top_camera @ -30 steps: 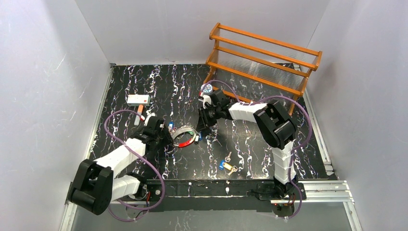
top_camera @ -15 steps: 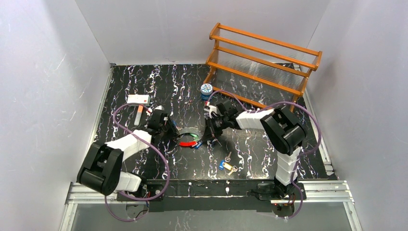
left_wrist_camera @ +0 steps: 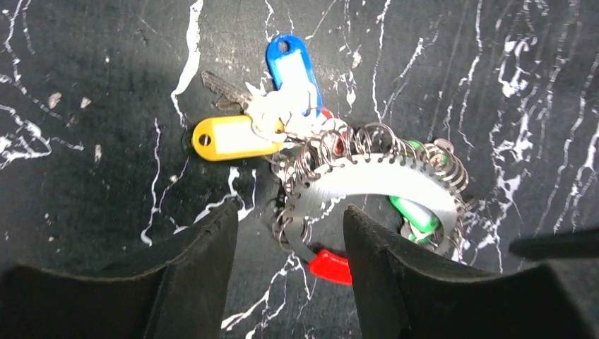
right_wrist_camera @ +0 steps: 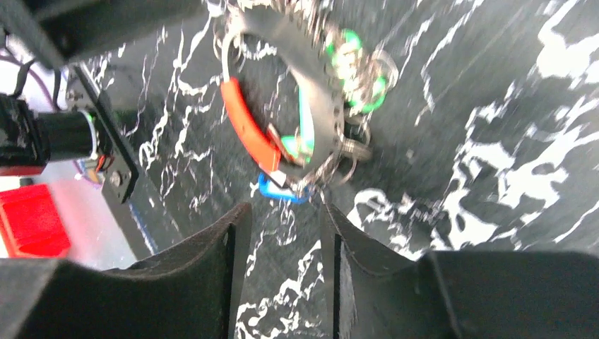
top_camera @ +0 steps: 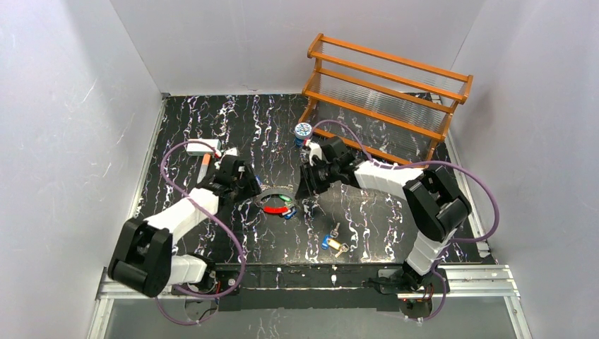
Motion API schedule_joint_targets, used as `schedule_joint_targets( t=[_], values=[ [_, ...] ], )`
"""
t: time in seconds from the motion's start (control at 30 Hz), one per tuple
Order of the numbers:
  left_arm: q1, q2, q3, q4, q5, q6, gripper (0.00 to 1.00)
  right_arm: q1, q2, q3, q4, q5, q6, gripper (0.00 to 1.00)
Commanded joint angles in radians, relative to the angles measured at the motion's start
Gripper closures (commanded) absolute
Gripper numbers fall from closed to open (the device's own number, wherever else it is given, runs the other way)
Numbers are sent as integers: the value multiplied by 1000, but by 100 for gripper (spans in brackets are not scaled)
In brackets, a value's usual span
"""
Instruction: Put the keys on the keyring
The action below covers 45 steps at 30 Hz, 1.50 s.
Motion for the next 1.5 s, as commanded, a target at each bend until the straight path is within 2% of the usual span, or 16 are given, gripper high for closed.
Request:
schedule_joint_targets(
  t=[0.0,0.2,0.4,0.57,0.8,0.97,1.07,1.13,1.27,1.37,1.47],
  values=[
    [1,-135,-79,-48,-10,-34,45,-1,70,155,-71,72,-66,50],
    [1,-260,-239,52,90,-166,45,-1,239,353,-151,84,-68,46],
    [2,-259,-313,140,141,-208,48,-1,331,444,-189,67,-66,46],
    [1,-190,-286,175,141,-187,53,1,317,380,-154,4,-49,52],
    [1,-32,-207,250,155,-147,59,4,215,200,-56,-106,14,80],
    [1,94,-94,253,177,-92,61,34,121,64,9,-159,66,83],
    [2,150,-31,242,196,-58,61,48,51,-3,25,-172,91,81],
    [2,166,-8,232,205,-34,58,48,2,-34,25,-161,92,76],
    [1,142,19,156,172,20,45,44,-63,-41,-6,-67,60,54],
    [1,83,16,77,129,48,40,27,-76,-32,-18,-36,47,48],
    [1,0,-12,12,104,46,40,4,-48,-6,-20,-38,37,47]
  ],
)
